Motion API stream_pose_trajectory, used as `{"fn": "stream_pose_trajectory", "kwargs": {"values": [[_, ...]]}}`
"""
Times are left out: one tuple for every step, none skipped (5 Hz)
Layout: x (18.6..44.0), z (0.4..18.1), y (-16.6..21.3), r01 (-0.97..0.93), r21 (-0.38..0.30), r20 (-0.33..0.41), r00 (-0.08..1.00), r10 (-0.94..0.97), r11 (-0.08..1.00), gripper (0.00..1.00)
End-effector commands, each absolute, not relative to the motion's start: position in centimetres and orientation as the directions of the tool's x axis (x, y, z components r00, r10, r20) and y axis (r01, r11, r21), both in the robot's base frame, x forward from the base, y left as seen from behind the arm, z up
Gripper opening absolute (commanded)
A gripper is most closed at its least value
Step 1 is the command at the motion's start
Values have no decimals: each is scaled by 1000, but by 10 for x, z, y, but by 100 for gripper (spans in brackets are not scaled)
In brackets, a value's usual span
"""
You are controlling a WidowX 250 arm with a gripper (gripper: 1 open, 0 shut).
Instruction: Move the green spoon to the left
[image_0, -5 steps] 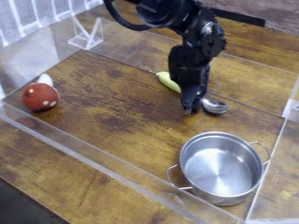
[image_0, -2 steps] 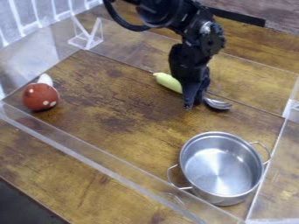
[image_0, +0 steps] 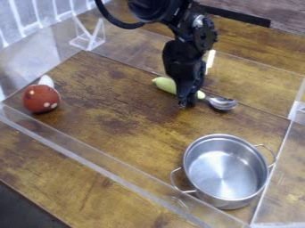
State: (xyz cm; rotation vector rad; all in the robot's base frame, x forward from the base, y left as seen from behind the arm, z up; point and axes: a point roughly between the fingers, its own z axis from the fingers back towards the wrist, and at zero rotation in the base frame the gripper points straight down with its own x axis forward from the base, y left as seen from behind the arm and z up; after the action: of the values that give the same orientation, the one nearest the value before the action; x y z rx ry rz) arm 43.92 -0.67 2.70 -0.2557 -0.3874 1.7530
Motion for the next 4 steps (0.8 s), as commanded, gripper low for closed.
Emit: {"fn": "stream_pose_trajectory", "kwargs": {"values": [[438, 26, -7, -900, -379, 50, -253, 966, -216, 0], [441, 30, -14, -894, -379, 51, -277, 959, -238, 0], [440, 31, -11, -910, -377, 52, -208, 977, -174, 100], [439, 32, -8, -920, -376, 54, -139, 989, -109, 0]]}}
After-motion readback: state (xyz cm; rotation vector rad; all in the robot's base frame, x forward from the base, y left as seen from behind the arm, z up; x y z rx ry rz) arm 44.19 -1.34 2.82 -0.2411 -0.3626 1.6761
